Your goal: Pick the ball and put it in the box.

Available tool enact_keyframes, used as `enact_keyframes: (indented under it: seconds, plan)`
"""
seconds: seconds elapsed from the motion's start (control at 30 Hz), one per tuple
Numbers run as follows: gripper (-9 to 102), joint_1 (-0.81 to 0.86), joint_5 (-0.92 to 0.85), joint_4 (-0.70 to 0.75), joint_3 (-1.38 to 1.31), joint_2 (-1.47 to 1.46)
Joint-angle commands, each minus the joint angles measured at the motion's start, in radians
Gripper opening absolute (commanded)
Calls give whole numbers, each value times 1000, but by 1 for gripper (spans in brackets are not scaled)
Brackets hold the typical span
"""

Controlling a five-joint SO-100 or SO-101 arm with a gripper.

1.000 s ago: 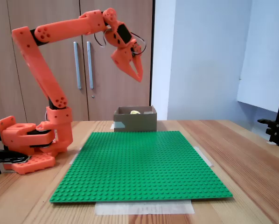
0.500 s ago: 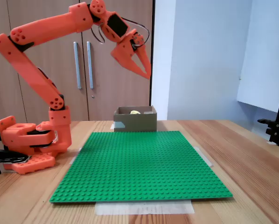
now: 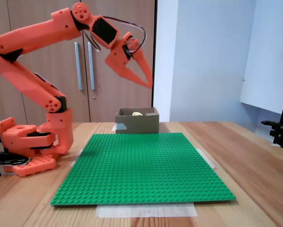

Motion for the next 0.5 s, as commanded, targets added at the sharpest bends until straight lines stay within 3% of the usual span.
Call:
enact_keyframes:
  seconds: [0.0,0.47]
  plan:
    - [-1,25,20,-28,44,92]
    - [-1,103,-12,-146,408,380]
